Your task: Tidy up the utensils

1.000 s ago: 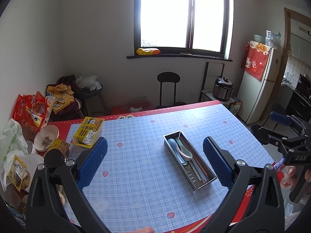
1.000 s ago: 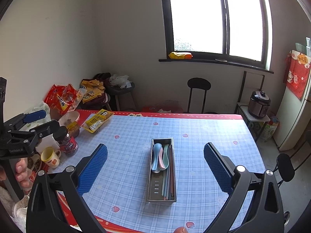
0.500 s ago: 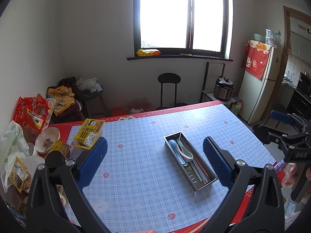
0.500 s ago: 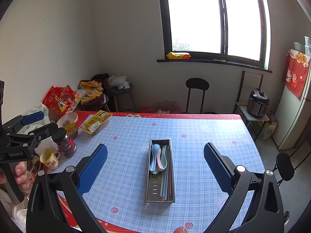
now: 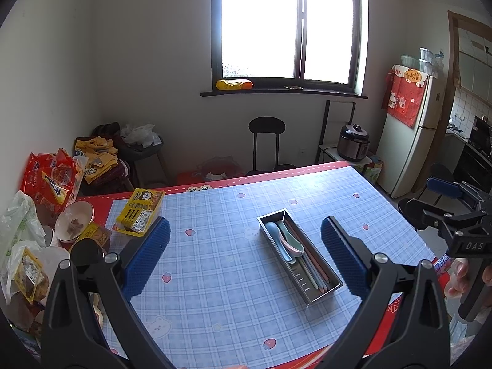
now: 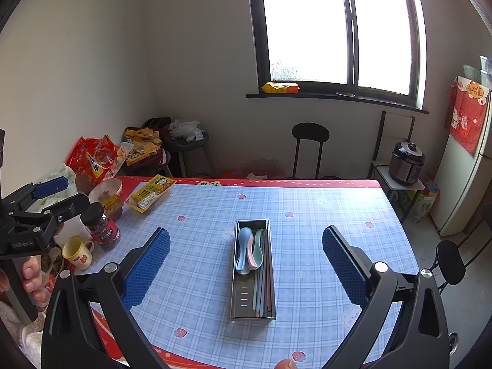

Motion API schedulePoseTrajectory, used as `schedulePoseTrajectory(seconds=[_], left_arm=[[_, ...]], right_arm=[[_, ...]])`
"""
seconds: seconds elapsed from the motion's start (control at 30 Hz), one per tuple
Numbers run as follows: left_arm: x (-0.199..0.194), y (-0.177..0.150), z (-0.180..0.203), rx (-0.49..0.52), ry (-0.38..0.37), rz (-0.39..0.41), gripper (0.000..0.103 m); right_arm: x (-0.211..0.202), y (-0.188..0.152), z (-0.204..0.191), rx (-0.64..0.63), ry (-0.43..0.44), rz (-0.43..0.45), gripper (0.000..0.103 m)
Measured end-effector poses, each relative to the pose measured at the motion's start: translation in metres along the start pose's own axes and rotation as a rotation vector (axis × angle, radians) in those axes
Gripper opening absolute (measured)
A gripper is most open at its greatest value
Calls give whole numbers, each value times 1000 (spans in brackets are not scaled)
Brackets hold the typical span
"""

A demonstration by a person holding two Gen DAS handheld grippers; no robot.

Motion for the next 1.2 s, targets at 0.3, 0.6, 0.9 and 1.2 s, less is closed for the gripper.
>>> schedulePoseTrajectory(seconds=[0.3,0.6,0.9,1.2], left_arm=[[0,-1,-2,4,4,-2,97],[1,-4,-1,16,21,-4,97],[-1,-5,0,17,21,-5,97],[-1,-6,0,21,23,-5,97]], right_arm=[[-1,-2,0,5,-10,-3,97],[-1,-4,2,5,-24,-12,97],[-1,-4,2,3,-26,-14,97],[0,-4,3,-3,-33,-16,97]])
Point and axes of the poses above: each gripper's, at about its wrist camera, not at the fingertips, and x roughly the way its jaws point, z to its right, y to its top, the point moved 7 cm from there along x, roughly the way its jaws point, and after that the axes turned 10 degrees about -x, right-handed, at the moved point
